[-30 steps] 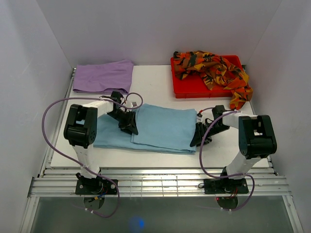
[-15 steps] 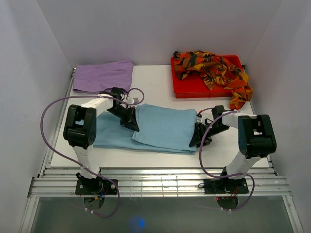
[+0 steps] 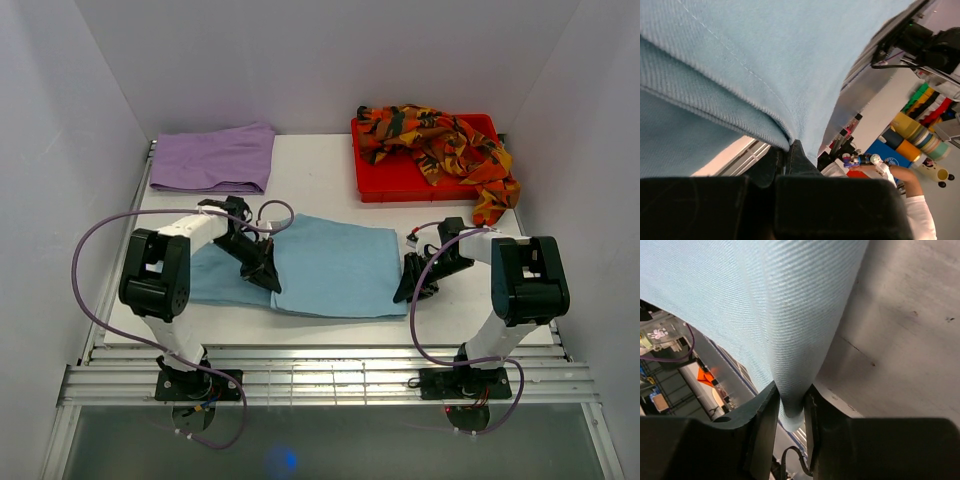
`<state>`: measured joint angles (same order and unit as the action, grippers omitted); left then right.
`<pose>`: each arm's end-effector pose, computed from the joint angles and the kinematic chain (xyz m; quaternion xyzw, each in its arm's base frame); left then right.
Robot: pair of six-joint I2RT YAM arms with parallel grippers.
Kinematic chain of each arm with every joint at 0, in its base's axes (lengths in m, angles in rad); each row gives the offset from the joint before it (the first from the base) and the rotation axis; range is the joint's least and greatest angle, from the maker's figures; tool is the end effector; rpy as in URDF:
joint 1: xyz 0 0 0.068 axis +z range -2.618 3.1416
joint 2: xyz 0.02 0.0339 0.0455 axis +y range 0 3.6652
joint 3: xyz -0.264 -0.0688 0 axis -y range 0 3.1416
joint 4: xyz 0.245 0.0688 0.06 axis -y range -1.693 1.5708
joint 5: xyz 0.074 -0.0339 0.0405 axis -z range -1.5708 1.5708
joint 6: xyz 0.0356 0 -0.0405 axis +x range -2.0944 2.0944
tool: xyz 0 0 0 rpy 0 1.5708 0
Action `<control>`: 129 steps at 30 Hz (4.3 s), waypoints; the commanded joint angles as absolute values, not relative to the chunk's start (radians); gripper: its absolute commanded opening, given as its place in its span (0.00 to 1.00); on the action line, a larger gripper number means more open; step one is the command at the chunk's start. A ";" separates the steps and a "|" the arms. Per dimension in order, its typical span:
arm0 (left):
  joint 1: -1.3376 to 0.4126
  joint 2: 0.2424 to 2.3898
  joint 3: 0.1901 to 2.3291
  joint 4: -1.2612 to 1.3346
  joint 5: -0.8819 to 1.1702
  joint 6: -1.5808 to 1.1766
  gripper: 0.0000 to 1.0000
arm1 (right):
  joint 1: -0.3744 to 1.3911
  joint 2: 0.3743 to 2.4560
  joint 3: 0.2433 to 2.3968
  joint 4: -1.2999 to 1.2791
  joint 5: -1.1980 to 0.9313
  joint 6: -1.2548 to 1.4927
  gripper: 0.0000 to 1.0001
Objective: Fold and stack the trousers
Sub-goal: Fold the trousers
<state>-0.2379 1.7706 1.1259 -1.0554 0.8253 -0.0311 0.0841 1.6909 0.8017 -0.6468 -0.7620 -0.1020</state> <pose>0.2772 -0.0941 0.1756 -0.0686 -0.9119 0.3886 0.1123 0.2531 0.0460 0.1234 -0.0927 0.9235 0.3716 0.0195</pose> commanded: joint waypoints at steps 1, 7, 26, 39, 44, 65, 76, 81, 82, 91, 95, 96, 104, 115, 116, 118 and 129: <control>-0.235 1.767 1.129 -1.016 0.734 -0.032 0.00 | 0.077 1.683 0.808 -0.643 -0.776 -0.106 0.30; -0.229 1.798 1.256 -0.954 0.634 0.041 0.00 | 0.075 1.681 0.807 -0.647 -0.785 -0.109 0.19; -0.261 1.650 1.003 -0.812 0.456 0.101 0.00 | 0.072 1.693 0.815 -0.653 -0.792 -0.118 0.08; -0.215 1.620 1.088 -0.801 0.514 0.083 0.55 | 0.074 1.695 0.821 -0.666 -0.802 -0.135 0.08; -0.201 1.684 1.121 -0.758 0.543 0.017 0.56 | 0.072 1.694 0.819 -0.664 -0.802 -0.135 0.08; -0.199 1.803 1.198 -0.700 0.396 -0.135 0.53 | 0.074 1.700 0.830 -0.676 -0.801 -0.141 0.08; -0.202 1.833 1.203 -0.635 0.489 -0.163 0.53 | 0.072 1.703 0.831 -0.676 -0.798 -0.141 0.08; -0.221 1.824 1.204 -0.603 0.567 -0.175 0.40 | 0.074 1.709 0.831 -0.675 -0.799 -0.141 0.09; -0.224 1.810 1.203 -0.600 0.572 -0.173 0.31 | 0.074 1.710 0.833 -0.672 -0.798 -0.141 0.09; -0.224 1.743 1.227 -0.597 0.523 -0.150 0.00 | 0.074 1.712 0.834 -0.675 -0.796 -0.143 0.21; -0.224 1.743 1.238 -0.588 0.526 -0.132 0.00 | 0.074 1.710 0.838 -0.675 -0.788 -0.143 0.29; -0.224 1.747 1.239 -0.580 0.528 -0.130 0.00 | 0.074 1.710 0.838 -0.675 -0.787 -0.143 0.30; -0.225 1.792 1.253 -0.552 0.514 -0.121 0.00 | 0.074 1.710 0.844 -0.675 -0.782 -0.149 0.36; -0.225 1.839 1.252 -0.526 0.482 -0.110 0.00 | 0.061 1.718 0.883 -0.673 -0.762 -0.163 0.53; -0.224 1.842 1.252 -0.528 0.474 -0.112 0.03 | 0.060 1.721 0.893 -0.672 -0.761 -0.163 0.54; -0.224 1.858 1.259 -0.531 0.466 -0.113 0.11 | 0.060 1.733 0.916 -0.664 -0.764 -0.161 0.54; -0.171 1.839 1.404 -0.686 0.478 -0.054 0.80 | 0.058 1.784 0.922 -0.598 -0.776 -0.155 0.48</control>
